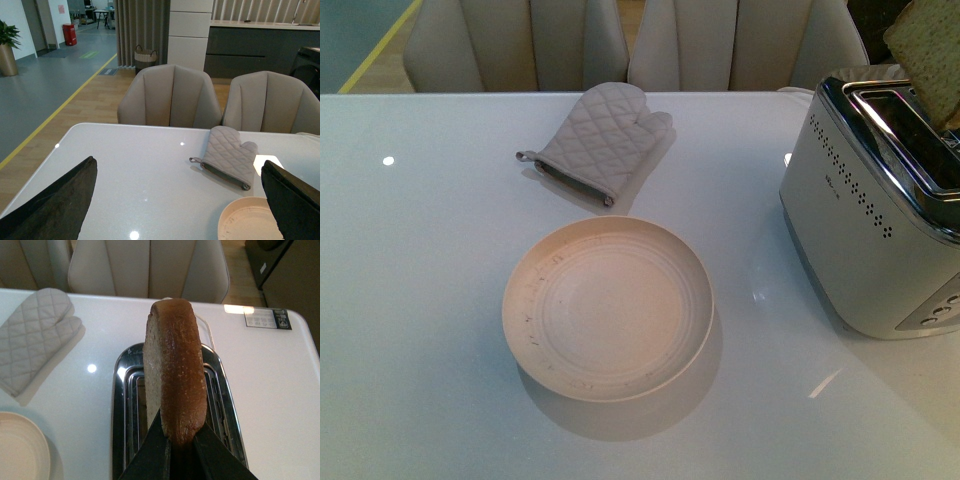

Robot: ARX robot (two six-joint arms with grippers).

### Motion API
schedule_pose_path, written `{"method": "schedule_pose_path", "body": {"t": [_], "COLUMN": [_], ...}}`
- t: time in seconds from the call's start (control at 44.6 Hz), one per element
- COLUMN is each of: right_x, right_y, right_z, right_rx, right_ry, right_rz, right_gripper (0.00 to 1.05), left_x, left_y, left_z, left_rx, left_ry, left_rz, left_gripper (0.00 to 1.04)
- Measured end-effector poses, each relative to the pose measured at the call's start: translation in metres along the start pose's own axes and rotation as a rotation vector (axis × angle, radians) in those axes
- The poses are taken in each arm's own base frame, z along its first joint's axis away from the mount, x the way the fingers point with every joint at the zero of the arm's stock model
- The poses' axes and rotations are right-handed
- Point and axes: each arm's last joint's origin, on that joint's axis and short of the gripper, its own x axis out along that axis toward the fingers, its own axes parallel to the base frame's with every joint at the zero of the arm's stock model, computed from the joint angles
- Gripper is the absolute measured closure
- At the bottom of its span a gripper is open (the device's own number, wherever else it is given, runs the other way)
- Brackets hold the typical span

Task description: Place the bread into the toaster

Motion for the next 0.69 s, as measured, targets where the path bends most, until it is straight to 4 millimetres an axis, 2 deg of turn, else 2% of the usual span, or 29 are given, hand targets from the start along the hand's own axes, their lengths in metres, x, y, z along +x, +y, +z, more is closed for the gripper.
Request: {"method": "schedule_pose_path", "body": {"t": [0.695], "right_x": [0.003], "right_y": [0.003], "right_z": [-0.018], "right_rx": [-0.007], "right_ry": [0.047], "right_rz": [-0.015], "right_gripper": [1.02], "left_x": [0.000], "left_y": [0.000], "left_z": [0.000], "left_rx": [0.000], "left_ry": [0.000], "left_rz": [0.000], "left_gripper": [0.07]}}
